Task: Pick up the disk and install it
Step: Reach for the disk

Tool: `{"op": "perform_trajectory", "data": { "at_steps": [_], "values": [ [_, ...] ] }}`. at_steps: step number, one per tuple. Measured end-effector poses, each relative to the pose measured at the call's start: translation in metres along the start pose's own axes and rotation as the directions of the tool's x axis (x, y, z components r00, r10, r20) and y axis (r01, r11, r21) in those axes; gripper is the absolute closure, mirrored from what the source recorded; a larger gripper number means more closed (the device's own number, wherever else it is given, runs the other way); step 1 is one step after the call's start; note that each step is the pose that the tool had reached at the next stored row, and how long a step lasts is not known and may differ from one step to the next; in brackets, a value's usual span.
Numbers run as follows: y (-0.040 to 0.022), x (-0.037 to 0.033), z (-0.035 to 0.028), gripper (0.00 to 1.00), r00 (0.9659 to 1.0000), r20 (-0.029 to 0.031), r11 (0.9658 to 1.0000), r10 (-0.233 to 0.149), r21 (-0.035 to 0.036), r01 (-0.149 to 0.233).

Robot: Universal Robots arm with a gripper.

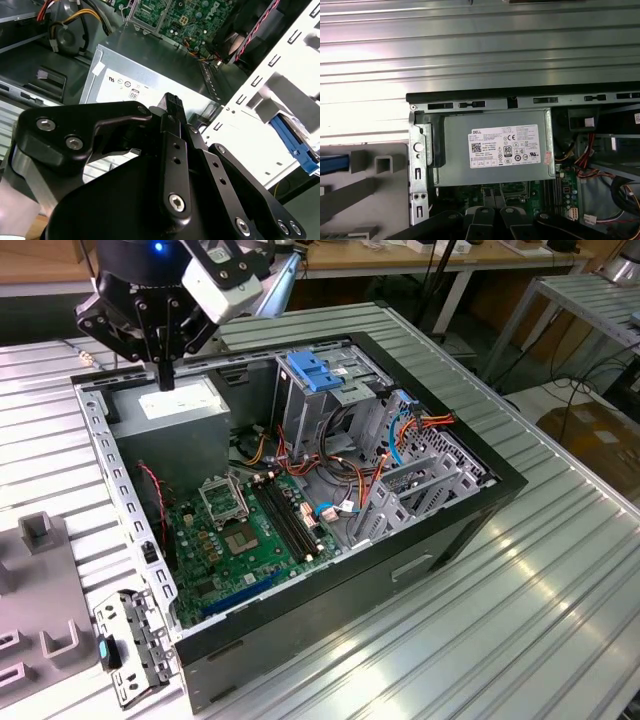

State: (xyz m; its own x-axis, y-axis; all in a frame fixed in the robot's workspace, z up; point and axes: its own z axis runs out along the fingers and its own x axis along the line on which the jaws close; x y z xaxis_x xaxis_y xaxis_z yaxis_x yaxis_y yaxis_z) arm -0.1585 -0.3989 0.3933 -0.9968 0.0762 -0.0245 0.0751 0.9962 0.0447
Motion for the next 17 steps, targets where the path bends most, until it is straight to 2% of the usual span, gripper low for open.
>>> {"op": "perform_trajectory", "data": {
  "at_steps": [17],
  "values": [
    [-0.0009,0.0137,-0.0004,0.89,1.0,0.0,1.0,0.0,0.0001,0.0]
  ]
}}
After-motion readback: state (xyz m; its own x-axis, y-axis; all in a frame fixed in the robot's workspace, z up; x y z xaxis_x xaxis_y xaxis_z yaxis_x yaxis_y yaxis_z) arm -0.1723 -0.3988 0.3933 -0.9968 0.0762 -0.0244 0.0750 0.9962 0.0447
